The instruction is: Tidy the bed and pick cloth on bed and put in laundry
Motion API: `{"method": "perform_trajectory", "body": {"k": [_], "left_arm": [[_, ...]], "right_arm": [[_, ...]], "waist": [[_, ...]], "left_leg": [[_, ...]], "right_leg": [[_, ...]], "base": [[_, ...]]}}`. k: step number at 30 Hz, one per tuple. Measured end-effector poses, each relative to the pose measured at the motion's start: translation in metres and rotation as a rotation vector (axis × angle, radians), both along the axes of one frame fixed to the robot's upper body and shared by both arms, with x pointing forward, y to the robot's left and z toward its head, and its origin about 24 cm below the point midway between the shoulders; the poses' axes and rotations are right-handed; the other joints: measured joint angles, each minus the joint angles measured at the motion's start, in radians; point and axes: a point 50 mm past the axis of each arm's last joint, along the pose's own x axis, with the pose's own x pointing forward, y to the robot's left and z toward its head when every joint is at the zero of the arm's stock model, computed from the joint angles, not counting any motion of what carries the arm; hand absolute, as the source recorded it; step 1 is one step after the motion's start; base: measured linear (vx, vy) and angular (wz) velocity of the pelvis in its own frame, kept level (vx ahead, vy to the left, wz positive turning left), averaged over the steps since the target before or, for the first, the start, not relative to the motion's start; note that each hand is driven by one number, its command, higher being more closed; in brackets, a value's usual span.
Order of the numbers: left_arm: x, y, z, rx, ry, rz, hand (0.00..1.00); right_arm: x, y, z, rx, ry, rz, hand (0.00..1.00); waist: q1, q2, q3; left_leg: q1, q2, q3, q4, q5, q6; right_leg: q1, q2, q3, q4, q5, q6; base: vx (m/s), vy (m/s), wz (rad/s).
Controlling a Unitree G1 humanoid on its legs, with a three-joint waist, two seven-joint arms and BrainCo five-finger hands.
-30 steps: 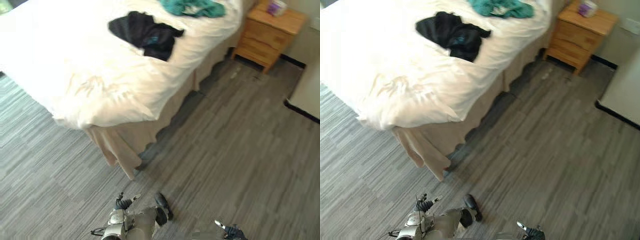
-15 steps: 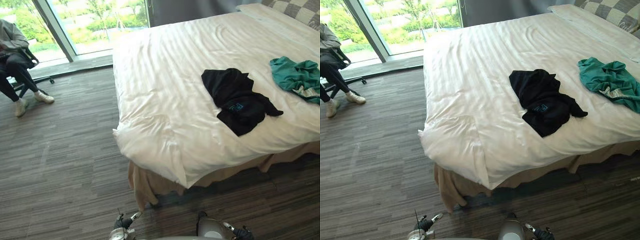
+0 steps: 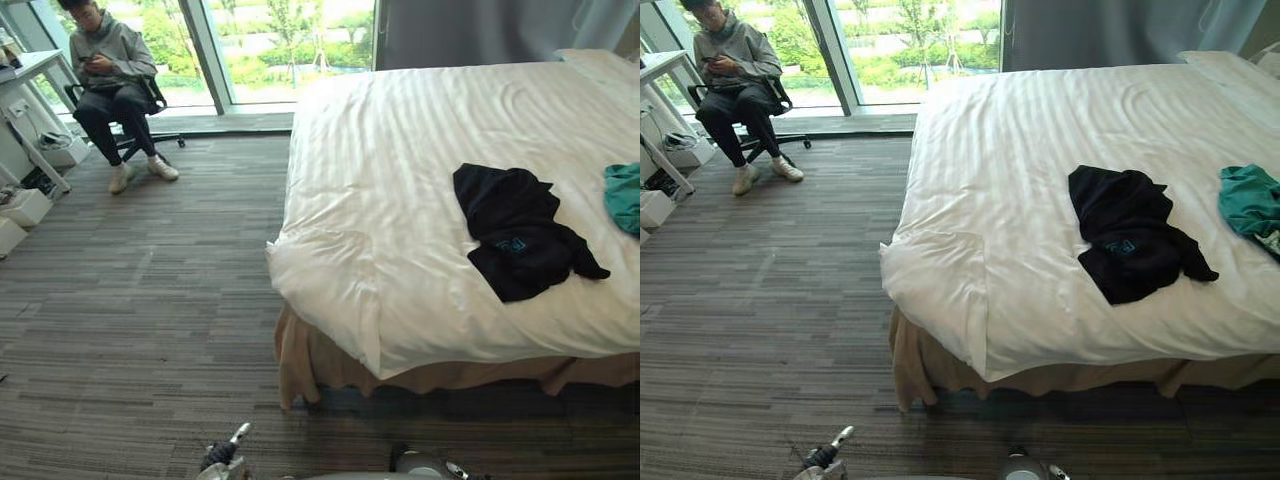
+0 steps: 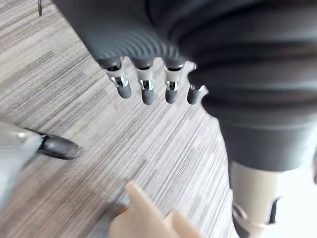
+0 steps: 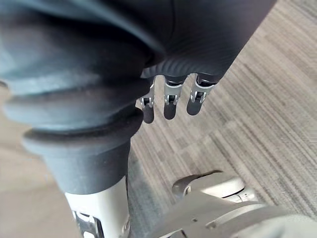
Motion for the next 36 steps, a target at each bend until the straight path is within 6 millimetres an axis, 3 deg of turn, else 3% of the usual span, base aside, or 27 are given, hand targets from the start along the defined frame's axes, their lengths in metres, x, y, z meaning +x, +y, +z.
{"method": "perform_trajectory", "body": {"k": [2,4,5,7,11,15,18,28,32,36], "left_arm": [[0.014,0.028,0.018,0.082,-0.060,0.045,0.00],[0.042,0.047,0.038,0.158,-0.136,0.044,0.00],[0.065,0.055,0.055,0.209,-0.199,0.040,0.00],[0.090,0.057,0.073,0.261,-0.268,0.011,0.00],[0.155,0.057,0.139,0.478,-0.443,-0.143,0.00],[0.200,0.039,0.197,0.724,-0.539,-0.347,0.00],[0.217,0.021,0.218,0.866,-0.541,-0.467,0.00],[0.264,-0.040,0.261,1.167,-0.506,-0.801,0.00],[0.281,-0.058,0.273,1.232,-0.475,-0.902,0.00],[0.300,-0.083,0.299,1.347,-0.464,-1.001,0.00]], "right_arm": [[-0.006,0.000,0.000,-0.003,0.012,-0.004,0.00],[-0.014,-0.002,0.000,-0.013,0.032,-0.012,0.00],[-0.021,-0.004,0.000,-0.025,0.051,-0.022,0.00],[-0.024,-0.007,0.001,-0.032,0.056,-0.024,0.00],[-0.023,-0.008,0.003,-0.040,0.033,-0.043,0.00],[-0.022,-0.009,0.003,-0.036,0.008,-0.079,0.00],[-0.022,-0.009,0.003,-0.036,-0.008,-0.093,0.00],[-0.017,-0.011,0.004,-0.042,-0.026,-0.093,0.00],[-0.007,-0.014,0.007,-0.055,-0.057,-0.084,0.00],[0.007,-0.015,0.008,-0.058,-0.091,-0.082,0.00]], "waist": [[-0.004,0.001,-0.003],[-0.008,0.002,-0.003],[-0.010,0.006,-0.006],[-0.016,0.009,-0.008],[-0.034,0.025,-0.006],[-0.035,0.031,-0.003],[-0.037,0.037,0.001],[-0.068,0.051,0.030],[-0.091,0.053,0.058],[-0.113,0.045,0.111]], "left_leg": [[-0.001,-0.004,0.019,0.000,0.000,0.000],[-0.005,-0.006,0.021,0.001,0.000,0.000],[-0.006,-0.009,0.020,0.001,0.000,0.000],[-0.007,-0.009,0.019,0.001,0.000,0.000],[-0.014,-0.011,0.008,0.002,0.000,0.000],[-0.009,-0.011,0.008,-0.001,0.009,-0.006],[0.005,-0.013,0.021,-0.003,0.006,-0.011],[-0.002,-0.014,0.045,-0.003,0.004,-0.011],[-0.042,-0.014,0.057,0.003,0.001,-0.015],[-0.091,-0.015,0.071,0.016,0.007,-0.014]], "right_leg": [[0.008,0.001,0.006,-0.045,0.030,-0.002],[0.021,0.002,0.004,-0.082,0.042,-0.001],[0.028,0.001,0.004,-0.103,0.060,-0.003],[0.030,0.002,0.003,-0.110,0.060,-0.003],[0.029,0.001,0.001,-0.107,0.060,-0.002],[0.030,0.008,0.005,-0.107,0.070,-0.002],[0.030,0.009,0.018,-0.096,0.064,-0.002],[-0.017,0.009,0.046,-0.045,0.043,-0.006],[-0.072,0.008,0.061,-0.025,0.037,-0.004],[-0.134,0.001,0.083,-0.006,0.052,-0.003]], "base": [[-0.07,0.003,-0.28],[-0.04,-0.009,-0.08],[0.00,0.000,0.00],[0.00,-0.001,0.03],[0.03,0.012,0.07],[0.07,0.007,0.01],[0.07,0.030,-0.11],[-0.03,-0.003,-0.08],[-0.09,-0.029,-0.11],[-0.06,-0.013,-0.14]]}}
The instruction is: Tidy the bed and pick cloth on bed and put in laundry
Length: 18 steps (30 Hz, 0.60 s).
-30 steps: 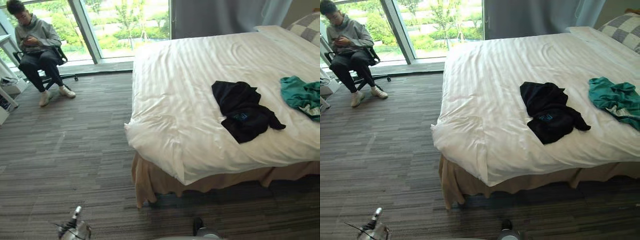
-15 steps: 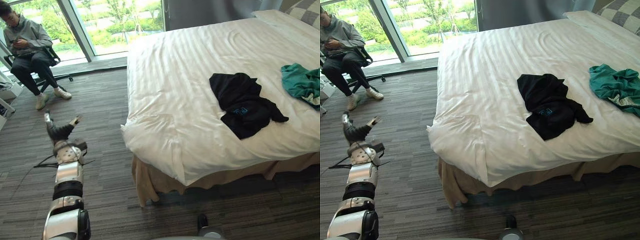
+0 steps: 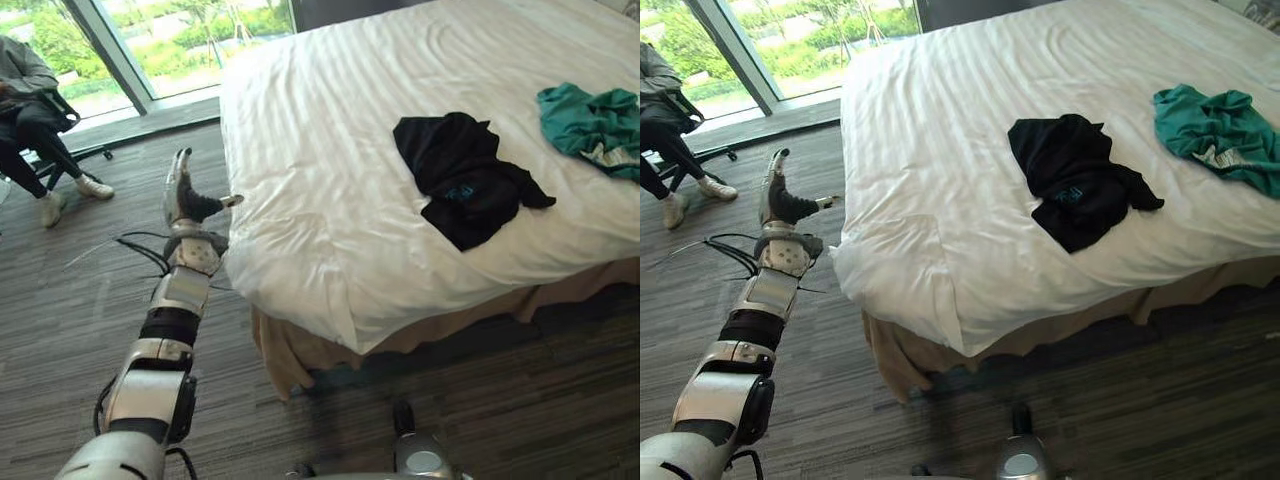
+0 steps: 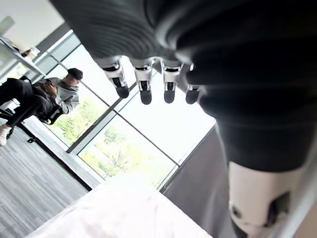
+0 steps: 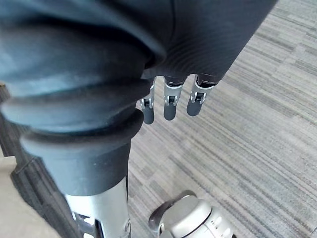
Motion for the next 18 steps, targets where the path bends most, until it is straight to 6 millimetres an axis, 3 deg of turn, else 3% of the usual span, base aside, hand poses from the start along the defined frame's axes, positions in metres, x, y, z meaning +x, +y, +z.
{"method": "perform_trajectory", "body": {"k": [3,7,11,15,18], "left_arm": [[0.013,-0.017,0.021,0.086,-0.008,-0.034,0.00],[0.022,-0.021,0.043,0.163,-0.015,-0.005,0.00],[0.027,-0.029,0.063,0.167,-0.052,-0.007,0.00],[0.028,-0.031,0.070,0.159,-0.052,-0.017,0.00],[0.029,-0.040,0.072,0.122,-0.053,-0.035,0.00]], "right_arm": [[0.017,0.002,0.002,0.002,-0.041,0.009,0.00],[0.041,0.004,0.005,0.001,-0.105,0.022,0.00],[0.051,0.011,0.008,0.011,-0.157,-0.003,0.00],[0.057,0.017,0.009,0.023,-0.193,-0.022,0.00],[0.063,0.021,0.012,0.022,-0.219,-0.011,0.00]], "waist": [[-0.012,-0.002,0.034],[-0.028,-0.006,0.083],[-0.029,-0.012,0.136],[-0.025,-0.021,0.160],[-0.002,-0.031,0.166]], "left_leg": [[-0.042,-0.005,0.006,0.013,0.003,0.000],[-0.084,-0.016,0.042,0.021,0.003,0.000],[-0.124,-0.014,0.065,0.029,0.003,0.000],[-0.166,-0.006,0.097,0.042,0.001,0.001],[-0.210,-0.002,0.115,0.070,-0.009,0.013]], "right_leg": [[-0.055,-0.004,0.021,0.017,0.010,-0.004],[-0.119,-0.004,0.057,0.027,0.023,-0.005],[-0.166,-0.004,0.071,0.031,0.027,-0.005],[-0.211,-0.005,0.079,0.040,0.027,-0.005],[-0.252,-0.009,0.083,0.051,0.027,-0.005]], "base": [[-0.01,-0.004,-0.13],[0.01,0.009,-0.20],[0.02,-0.008,-0.11],[0.03,-0.024,-0.04],[0.00,-0.005,-0.01]]}}
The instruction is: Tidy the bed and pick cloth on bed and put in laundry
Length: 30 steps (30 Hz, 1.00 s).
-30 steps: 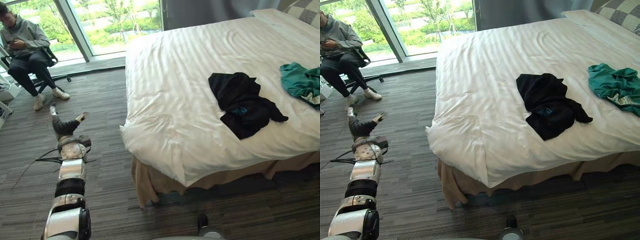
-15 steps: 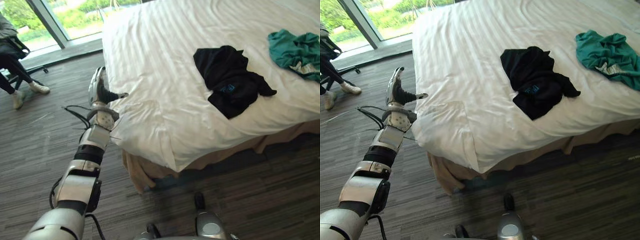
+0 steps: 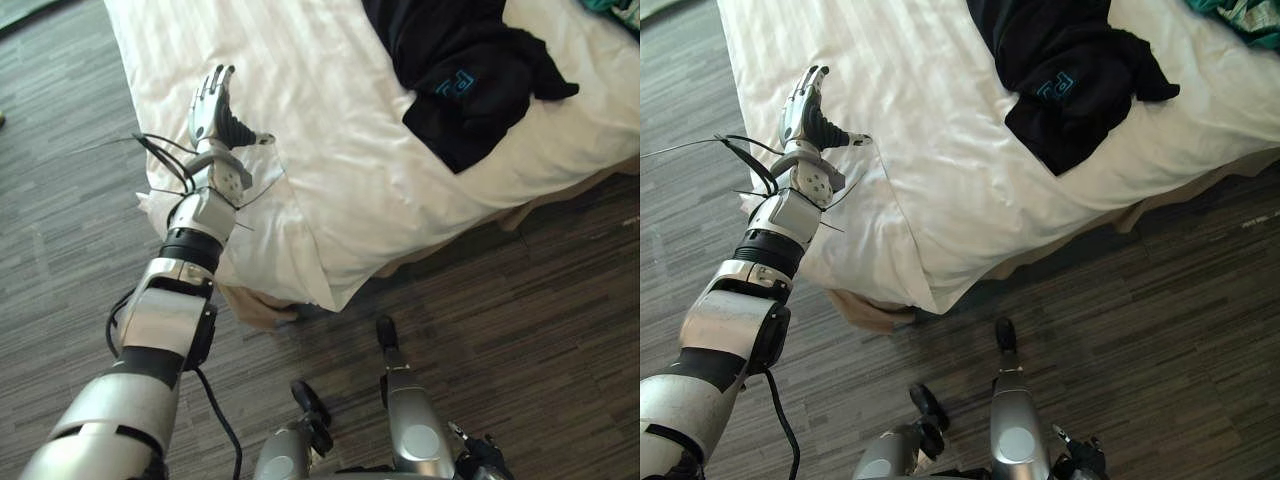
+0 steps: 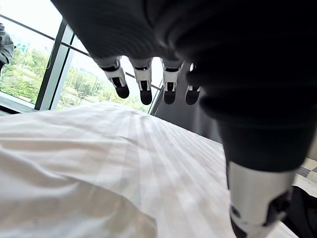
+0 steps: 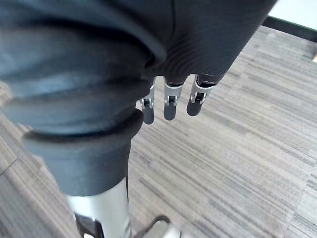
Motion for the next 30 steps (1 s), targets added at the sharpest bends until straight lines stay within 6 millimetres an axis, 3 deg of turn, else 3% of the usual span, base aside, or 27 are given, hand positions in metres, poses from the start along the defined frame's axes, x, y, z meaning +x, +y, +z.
{"method": "perform_trajectory", "body": {"k": [2,3,13,20,25,29,30], "left_arm": [[0.001,-0.009,-0.005,-0.018,0.027,-0.025,0.00],[0.003,-0.015,-0.012,-0.027,0.059,-0.039,1.00],[0.004,-0.033,-0.027,-0.002,0.128,-0.103,1.00],[-0.004,-0.034,-0.064,0.062,0.224,-0.170,1.00],[-0.035,0.003,-0.126,0.045,0.329,-0.160,1.00],[-0.087,0.058,-0.204,-0.011,0.552,-0.016,1.00],[-0.105,0.070,-0.225,-0.043,0.612,0.026,0.00]], "right_arm": [[0.004,0.001,0.002,-0.006,-0.014,0.017,0.00],[0.007,0.000,0.004,-0.015,-0.026,0.025,0.00],[0.020,-0.004,0.012,-0.049,-0.075,0.060,0.00],[0.018,-0.005,0.011,-0.047,-0.061,0.063,0.00],[0.008,-0.005,0.003,-0.034,0.016,0.090,0.00],[-0.010,-0.006,-0.006,-0.017,0.119,0.118,0.00],[-0.014,-0.008,-0.007,-0.025,0.136,0.126,0.00]], "waist": [[0.011,-0.002,0.003],[0.023,-0.004,0.004],[0.061,-0.008,0.006],[0.061,-0.008,0.004],[0.061,-0.005,-0.007],[0.069,0.000,-0.086],[0.083,0.005,-0.098]], "left_leg": [[-0.022,0.002,0.001,0.011,0.000,0.001],[-0.032,0.005,0.014,0.024,0.000,0.001],[-0.046,0.006,0.043,0.075,-0.024,0.027],[-0.018,0.004,0.015,0.082,-0.033,0.032],[0.057,0.000,-0.026,0.065,-0.023,0.020],[0.091,-0.009,-0.081,0.031,-0.007,0.019],[0.112,-0.014,-0.093,0.017,-0.002,0.017]], "right_leg": [[-0.021,-0.005,-0.007,0.003,0.000,0.000],[-0.026,-0.008,-0.010,0.006,0.000,0.000],[-0.020,-0.035,-0.023,0.033,-0.007,0.010],[0.035,-0.047,-0.051,0.031,-0.016,0.021],[0.112,-0.047,-0.087,0.030,-0.021,0.017],[0.169,-0.049,-0.137,0.020,-0.041,0.018],[0.197,-0.049,-0.142,0.008,-0.042,0.018]], "base": [[0.01,-0.022,0.13],[0.01,-0.020,0.12],[-0.02,0.000,0.07],[-0.01,-0.008,0.10],[0.03,-0.007,0.13],[0.00,-0.008,0.32],[-0.01,0.002,0.27]]}}
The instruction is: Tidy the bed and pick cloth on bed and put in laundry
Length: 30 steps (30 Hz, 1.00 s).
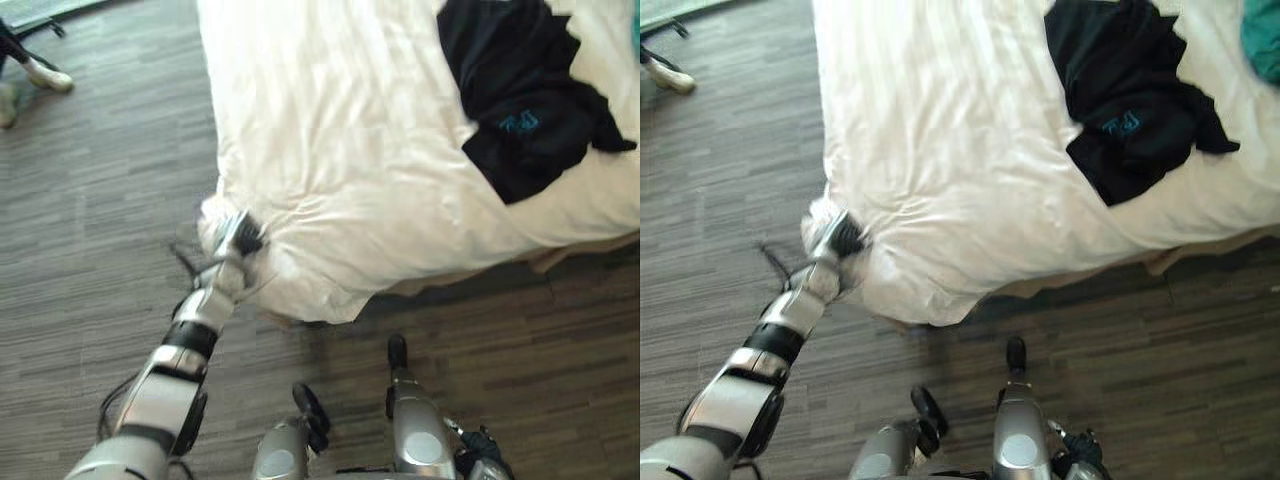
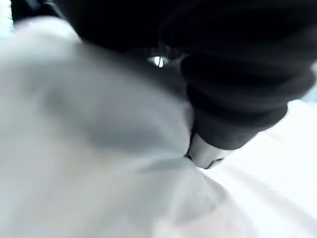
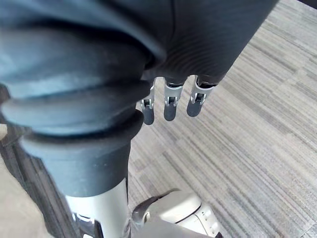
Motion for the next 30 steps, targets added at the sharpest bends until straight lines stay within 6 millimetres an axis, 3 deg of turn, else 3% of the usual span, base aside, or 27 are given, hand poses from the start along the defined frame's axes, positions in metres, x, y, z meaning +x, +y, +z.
{"method": "perform_trajectory", "body": {"k": [1,3,5,8,12,15,18,19,23,25,29,30], "left_arm": [[-0.009,0.006,-0.009,-0.005,0.029,0.022,0.00],[-0.052,0.031,-0.042,-0.025,0.141,0.135,0.00],[-0.072,0.043,-0.055,-0.035,0.194,0.191,0.00],[-0.105,0.067,-0.075,-0.084,0.274,0.348,0.00],[-0.135,0.083,-0.093,-0.204,0.318,0.559,0.00],[-0.144,0.087,-0.097,-0.273,0.303,0.646,0.00],[-0.163,0.084,-0.110,-0.341,0.342,0.761,0.00],[-0.178,0.081,-0.118,-0.368,0.379,0.812,0.00],[-0.217,0.055,-0.143,-0.457,0.481,0.901,0.00],[-0.227,0.043,-0.151,-0.498,0.498,0.937,0.00],[-0.231,0.007,-0.162,-0.634,0.488,0.981,0.00],[-0.230,-0.002,-0.163,-0.648,0.486,0.962,0.00]], "right_arm": [[-0.001,-0.001,0.000,-0.003,0.004,0.001,0.00],[-0.005,-0.007,0.000,-0.019,0.018,0.005,0.00],[-0.008,-0.010,0.000,-0.026,0.027,0.010,0.00],[-0.013,-0.011,-0.001,-0.027,0.051,0.015,0.00],[-0.021,-0.016,-0.002,-0.026,0.076,-0.006,0.00],[-0.027,-0.020,-0.003,-0.017,0.083,-0.066,0.00],[-0.032,-0.028,-0.001,-0.013,0.066,-0.163,0.00],[-0.033,-0.034,0.000,-0.019,0.055,-0.203,0.00],[-0.029,-0.052,0.008,-0.056,0.014,-0.296,0.00],[-0.018,-0.061,0.015,-0.100,-0.034,-0.310,0.00],[0.024,-0.089,0.055,-0.273,-0.239,-0.312,0.00],[0.035,-0.095,0.069,-0.318,-0.297,-0.316,1.00]], "waist": [[0.004,0.002,-0.006],[0.013,0.002,-0.047],[0.030,0.000,-0.067],[0.032,-0.011,-0.097],[0.024,-0.020,-0.113],[0.024,-0.019,-0.118],[0.023,-0.013,-0.125],[0.024,-0.008,-0.130],[0.034,-0.003,-0.153],[0.038,-0.009,-0.163],[0.046,-0.022,-0.173],[0.047,-0.028,-0.180]], "left_leg": [[0.008,0.000,-0.006,-0.004,0.001,-0.001],[0.025,-0.001,-0.028,-0.020,0.002,-0.004],[0.035,-0.002,-0.033,-0.032,0.003,-0.006],[0.055,-0.002,-0.046,-0.040,0.003,-0.007],[0.101,-0.002,-0.034,-0.057,0.003,-0.006],[0.116,-0.003,-0.025,-0.068,0.003,-0.006],[0.131,-0.001,-0.024,-0.073,0.003,-0.007],[0.136,-0.003,-0.024,-0.076,0.002,-0.008],[0.139,-0.008,-0.029,-0.091,0.003,-0.007],[0.139,-0.011,-0.034,-0.091,0.003,-0.007],[0.128,-0.021,-0.054,-0.090,0.003,-0.006],[0.118,-0.021,-0.059,-0.091,0.003,-0.006]], "right_leg": [[0.013,0.000,-0.005,-0.004,-0.001,0.001],[0.057,-0.003,-0.038,-0.033,-0.003,0.003],[0.068,-0.002,-0.042,-0.038,-0.003,0.004],[0.105,0.002,-0.050,-0.061,-0.006,0.009],[0.143,0.009,-0.047,-0.077,-0.004,0.009],[0.150,0.017,-0.043,-0.084,-0.002,0.006],[0.157,0.021,-0.043,-0.087,-0.004,0.007],[0.158,0.021,-0.042,-0.088,-0.006,0.009],[0.160,0.018,-0.047,-0.089,-0.007,0.010],[0.163,0.015,-0.049,-0.091,-0.007,0.010],[0.165,0.001,-0.058,-0.096,-0.007,0.014],[0.162,0.000,-0.066,-0.101,-0.006,0.015]], "base": [[-0.03,0.014,0.31],[-0.03,0.006,0.35],[-0.02,-0.005,0.11],[-0.02,-0.006,0.04],[0.03,-0.002,-0.11],[0.05,-0.010,-0.09],[0.06,-0.005,-0.03],[0.08,0.003,0.01],[0.03,0.004,0.04],[-0.03,-0.005,0.06],[-0.08,-0.008,0.09],[-0.09,-0.024,0.13]]}}
